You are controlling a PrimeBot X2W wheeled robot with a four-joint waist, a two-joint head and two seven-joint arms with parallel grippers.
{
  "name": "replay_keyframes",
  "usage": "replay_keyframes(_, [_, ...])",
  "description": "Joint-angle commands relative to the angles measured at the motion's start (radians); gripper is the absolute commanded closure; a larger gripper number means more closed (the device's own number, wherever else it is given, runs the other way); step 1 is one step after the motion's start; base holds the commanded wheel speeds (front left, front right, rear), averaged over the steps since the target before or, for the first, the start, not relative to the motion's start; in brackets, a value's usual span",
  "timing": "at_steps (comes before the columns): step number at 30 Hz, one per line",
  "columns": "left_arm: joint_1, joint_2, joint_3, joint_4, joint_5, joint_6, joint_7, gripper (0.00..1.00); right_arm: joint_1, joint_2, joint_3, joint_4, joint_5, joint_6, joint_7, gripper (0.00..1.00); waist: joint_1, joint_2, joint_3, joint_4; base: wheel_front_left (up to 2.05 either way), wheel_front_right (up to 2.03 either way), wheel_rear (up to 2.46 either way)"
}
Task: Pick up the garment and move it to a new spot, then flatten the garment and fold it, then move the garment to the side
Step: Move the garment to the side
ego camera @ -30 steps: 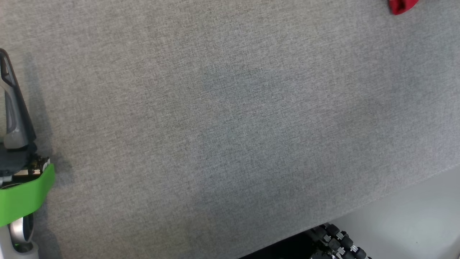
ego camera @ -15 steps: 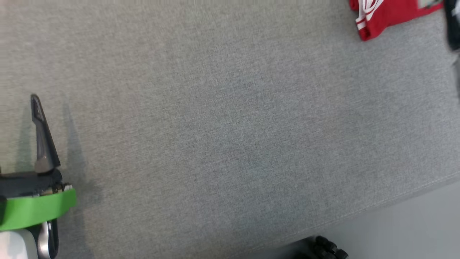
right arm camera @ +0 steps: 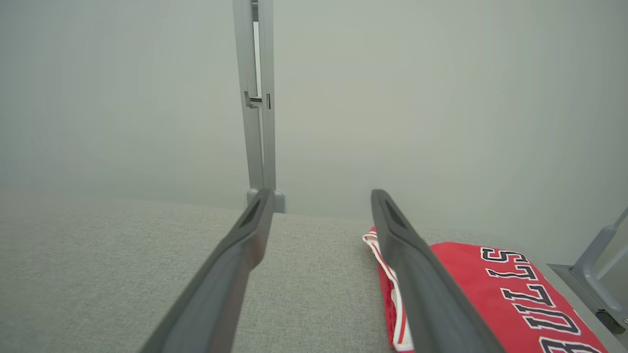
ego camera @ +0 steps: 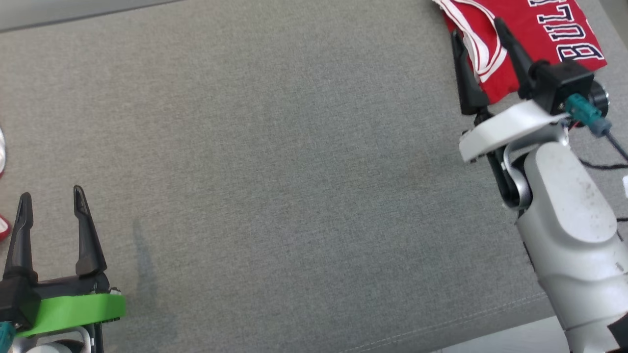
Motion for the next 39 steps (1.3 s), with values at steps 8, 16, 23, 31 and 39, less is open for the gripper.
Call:
replay_keyframes(8, [0.049, -0.019, 0.000, 0.053, 0.001, -0.006, -0.002, 0.00, 0.232, 0.045, -0.001, -0.091, 0.009, -0.002, -0.003, 0.00, 0.0000, 0.0000, -0.152, 0.077, 0.00, 0.00, 0.00])
replay_keyframes(16, [0.066, -0.025, -0.007, 0.114, 0.006, -0.010, -0.002, 0.00, 0.398, 0.066, -0.035, -0.166, -0.002, -0.002, -0.003, 0.00, 0.0000, 0.0000, -0.209, 0.105, 0.00, 0.00, 0.00])
replay_keyframes(23, [0.086, -0.028, 0.003, 0.143, 0.005, -0.006, -0.002, 0.00, 0.507, 0.094, -0.079, -0.219, -0.026, -0.002, -0.003, 0.00, 0.0000, 0.0000, -0.249, 0.121, 0.00, 0.00, 0.00])
replay_keyframes(31, [0.101, -0.031, 0.007, 0.163, 0.000, -0.003, -0.002, 0.00, 0.586, 0.131, -0.113, -0.245, -0.058, -0.002, -0.003, 0.00, 0.0000, 0.0000, -0.267, 0.135, 0.00, 0.00, 0.00])
replay_keyframes(39, [0.106, -0.032, 0.005, 0.182, 0.003, -0.002, -0.002, 0.00, 0.606, 0.144, -0.129, -0.248, -0.074, -0.002, -0.003, 0.00, 0.0000, 0.0000, -0.271, 0.137, 0.00, 0.00, 0.00])
